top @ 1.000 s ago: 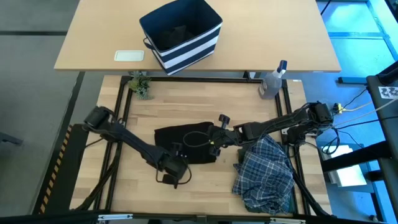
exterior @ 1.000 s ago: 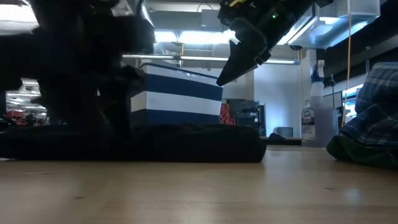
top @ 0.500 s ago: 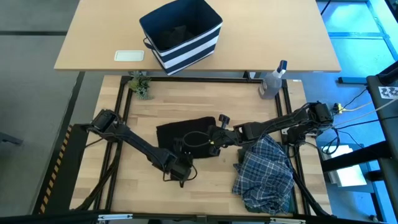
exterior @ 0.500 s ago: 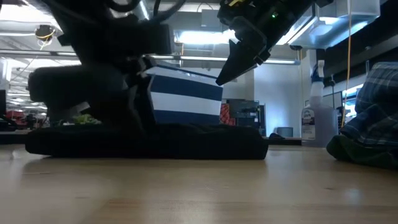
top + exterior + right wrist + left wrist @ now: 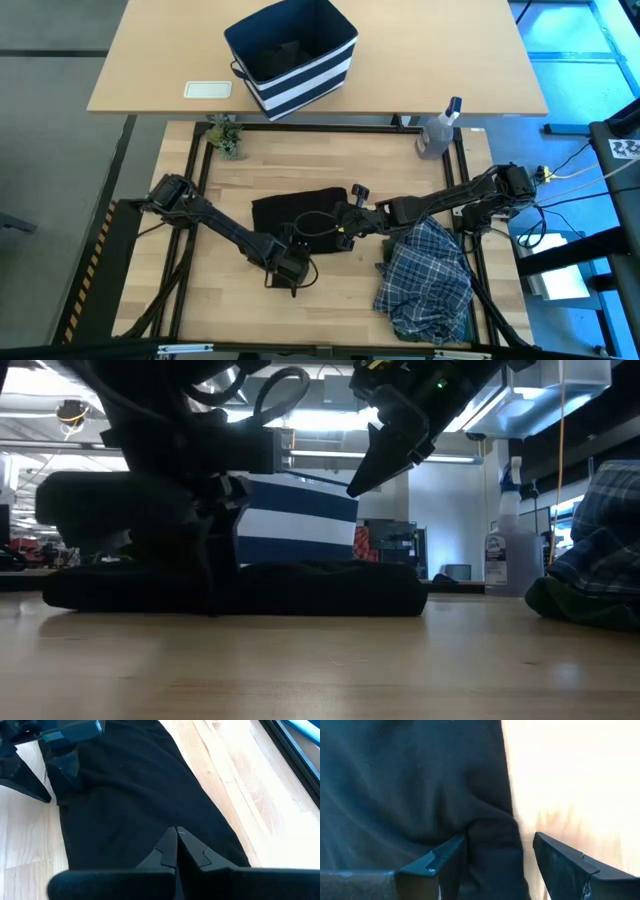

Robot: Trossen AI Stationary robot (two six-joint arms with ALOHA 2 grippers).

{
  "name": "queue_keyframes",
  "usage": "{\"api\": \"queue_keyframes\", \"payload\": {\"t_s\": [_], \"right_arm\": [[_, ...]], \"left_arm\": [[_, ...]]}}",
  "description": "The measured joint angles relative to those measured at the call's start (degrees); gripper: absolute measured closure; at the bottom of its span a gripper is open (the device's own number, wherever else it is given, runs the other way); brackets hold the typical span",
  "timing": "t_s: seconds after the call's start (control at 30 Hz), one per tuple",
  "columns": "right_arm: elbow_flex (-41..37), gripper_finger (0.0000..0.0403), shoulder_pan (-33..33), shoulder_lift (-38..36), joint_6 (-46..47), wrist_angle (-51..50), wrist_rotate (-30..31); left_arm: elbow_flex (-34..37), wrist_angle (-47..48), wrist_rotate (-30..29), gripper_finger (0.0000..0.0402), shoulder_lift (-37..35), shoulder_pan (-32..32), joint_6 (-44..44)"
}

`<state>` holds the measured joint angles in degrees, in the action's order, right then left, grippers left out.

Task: Fold Laundry from Bin
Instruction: Stack the folded black shirt on top of the folded blue checkered pants

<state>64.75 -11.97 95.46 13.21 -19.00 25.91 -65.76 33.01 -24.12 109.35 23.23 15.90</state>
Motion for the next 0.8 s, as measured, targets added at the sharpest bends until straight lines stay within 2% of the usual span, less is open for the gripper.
{"api": "queue_keyframes", "payload": {"t_s": [0.17, 0.27, 0.4, 0.63, 0.8], "right_arm": [[0.0, 0.0403, 0.0, 0.0, 0.0, 0.2, 0.0], [0.0, 0.0403, -0.1, 0.0, 0.0, 0.4, 0.0], [0.0, 0.0403, -0.1, 0.0, 0.0, 0.5, -1.7], [0.0, 0.0403, -0.1, 0.0, 0.0, 1.0, -3.5], [0.0, 0.0403, -2.1, -0.5, -0.2, 1.3, -4.9]], "left_arm": [[-0.2, -0.6, -3.7, 0.0179, 2.2, -0.7, 0.1], [-0.3, -1.5, -5.4, 0.0194, 4.0, -1.2, 0.1], [-0.2, -2.2, -7.1, 0.0244, 4.8, -1.2, 1.1], [0.0, -3.5, -10.7, 0.0376, 5.1, -1.5, 1.5], [0.0, -2.2, -11.2, 0.0386, 4.7, -2.2, 1.4]]}}
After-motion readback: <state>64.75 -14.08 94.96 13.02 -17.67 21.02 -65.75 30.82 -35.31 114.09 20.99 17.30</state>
